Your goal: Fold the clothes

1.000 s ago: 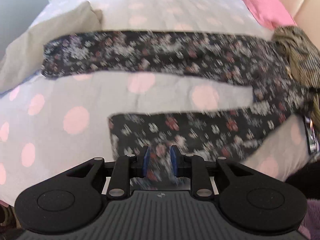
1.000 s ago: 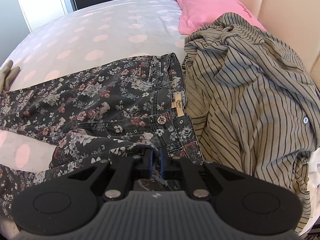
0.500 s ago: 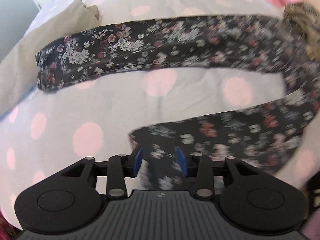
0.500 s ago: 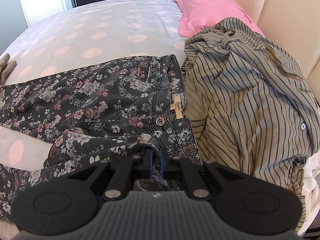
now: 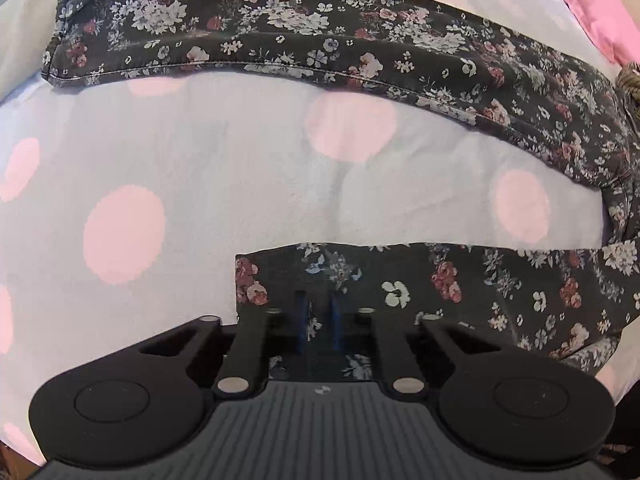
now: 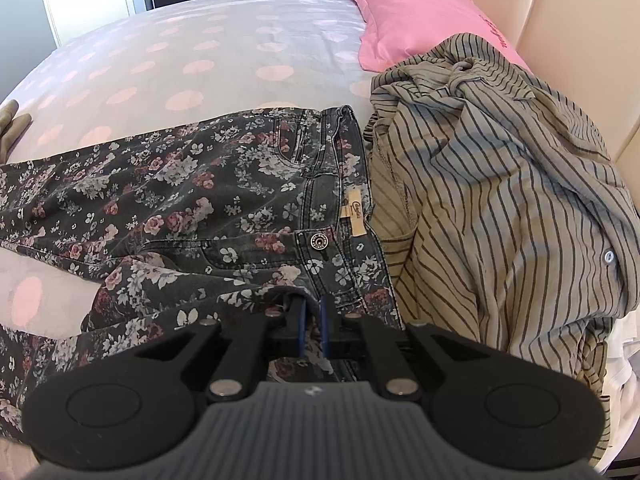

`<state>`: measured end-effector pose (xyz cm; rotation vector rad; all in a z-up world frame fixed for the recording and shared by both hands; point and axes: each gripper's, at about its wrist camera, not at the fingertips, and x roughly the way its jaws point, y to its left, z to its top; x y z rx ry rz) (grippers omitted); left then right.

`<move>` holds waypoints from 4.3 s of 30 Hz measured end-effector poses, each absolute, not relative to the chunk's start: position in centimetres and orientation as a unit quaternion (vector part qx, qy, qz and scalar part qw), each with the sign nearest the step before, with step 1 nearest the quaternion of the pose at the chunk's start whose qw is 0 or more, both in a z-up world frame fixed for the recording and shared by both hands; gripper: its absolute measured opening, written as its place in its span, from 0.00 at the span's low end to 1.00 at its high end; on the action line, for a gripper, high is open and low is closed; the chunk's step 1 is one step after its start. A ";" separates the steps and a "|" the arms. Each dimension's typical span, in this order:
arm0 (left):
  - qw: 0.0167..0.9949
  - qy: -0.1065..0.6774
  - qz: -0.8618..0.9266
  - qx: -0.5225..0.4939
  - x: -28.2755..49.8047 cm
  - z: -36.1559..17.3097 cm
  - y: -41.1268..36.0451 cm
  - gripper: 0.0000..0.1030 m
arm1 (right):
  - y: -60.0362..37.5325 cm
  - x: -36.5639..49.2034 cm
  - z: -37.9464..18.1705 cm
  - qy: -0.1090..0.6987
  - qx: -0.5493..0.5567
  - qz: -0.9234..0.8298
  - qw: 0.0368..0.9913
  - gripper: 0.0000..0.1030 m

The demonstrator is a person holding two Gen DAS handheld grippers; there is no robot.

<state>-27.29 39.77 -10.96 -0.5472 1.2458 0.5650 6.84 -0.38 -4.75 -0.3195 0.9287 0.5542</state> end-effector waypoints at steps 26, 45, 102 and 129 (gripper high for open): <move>0.838 0.371 0.372 -0.145 -31.6 3.8 39.9 0.01 | -0.9 5.4 -1.8 0.408 -0.106 0.348 0.837 0.08; 0.752 0.598 0.258 -0.102 -34.6 -2.5 35.5 0.01 | -0.3 2.2 -4.7 0.474 -0.249 0.351 0.768 0.07; 0.839 0.268 0.440 -0.177 -36.3 3.9 37.5 0.00 | 8.4 -11.1 -12.3 0.520 -0.188 0.362 0.750 0.38; 0.585 0.517 0.504 -0.370 -47.4 -9.1 35.4 0.01 | 12.5 -11.8 -9.6 0.561 -0.125 0.386 0.722 0.38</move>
